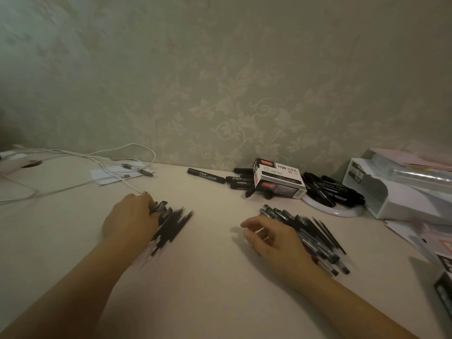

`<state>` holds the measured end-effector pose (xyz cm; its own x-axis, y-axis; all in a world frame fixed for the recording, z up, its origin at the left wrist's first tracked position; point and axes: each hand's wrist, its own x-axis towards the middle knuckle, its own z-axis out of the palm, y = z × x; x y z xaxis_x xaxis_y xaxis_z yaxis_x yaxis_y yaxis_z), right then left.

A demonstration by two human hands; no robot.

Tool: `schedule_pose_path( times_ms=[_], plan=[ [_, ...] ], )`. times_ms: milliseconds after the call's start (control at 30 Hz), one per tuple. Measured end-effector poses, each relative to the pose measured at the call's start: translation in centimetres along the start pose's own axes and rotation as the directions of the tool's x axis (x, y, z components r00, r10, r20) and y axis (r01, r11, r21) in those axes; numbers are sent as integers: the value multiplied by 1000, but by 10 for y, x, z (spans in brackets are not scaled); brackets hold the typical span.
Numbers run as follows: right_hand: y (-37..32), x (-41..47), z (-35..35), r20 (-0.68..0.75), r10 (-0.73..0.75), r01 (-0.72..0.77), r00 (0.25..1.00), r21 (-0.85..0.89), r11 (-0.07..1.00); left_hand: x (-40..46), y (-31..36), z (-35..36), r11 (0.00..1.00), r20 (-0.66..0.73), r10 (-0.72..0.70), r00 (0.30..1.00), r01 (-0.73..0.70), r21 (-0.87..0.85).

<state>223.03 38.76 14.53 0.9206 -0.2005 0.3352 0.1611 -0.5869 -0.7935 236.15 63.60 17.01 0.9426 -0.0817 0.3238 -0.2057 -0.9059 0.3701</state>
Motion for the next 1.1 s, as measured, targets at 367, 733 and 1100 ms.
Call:
schedule_pose_path(
  times_ms=[367,733,1100],
  plan=[
    [5,6,-24,-187,-5,-134,982,-723,678,-37,49,16,885,-40,400,916,-397,-242],
    [4,7,-19,-179,35,-170,983,-830,531,-43,56,27,847,13,466,885,-442,-294],
    [-2,8,-16,-113,3,-97,994,-832,546,-48,61,28,824,115,473,874,-392,-409]
  ],
)
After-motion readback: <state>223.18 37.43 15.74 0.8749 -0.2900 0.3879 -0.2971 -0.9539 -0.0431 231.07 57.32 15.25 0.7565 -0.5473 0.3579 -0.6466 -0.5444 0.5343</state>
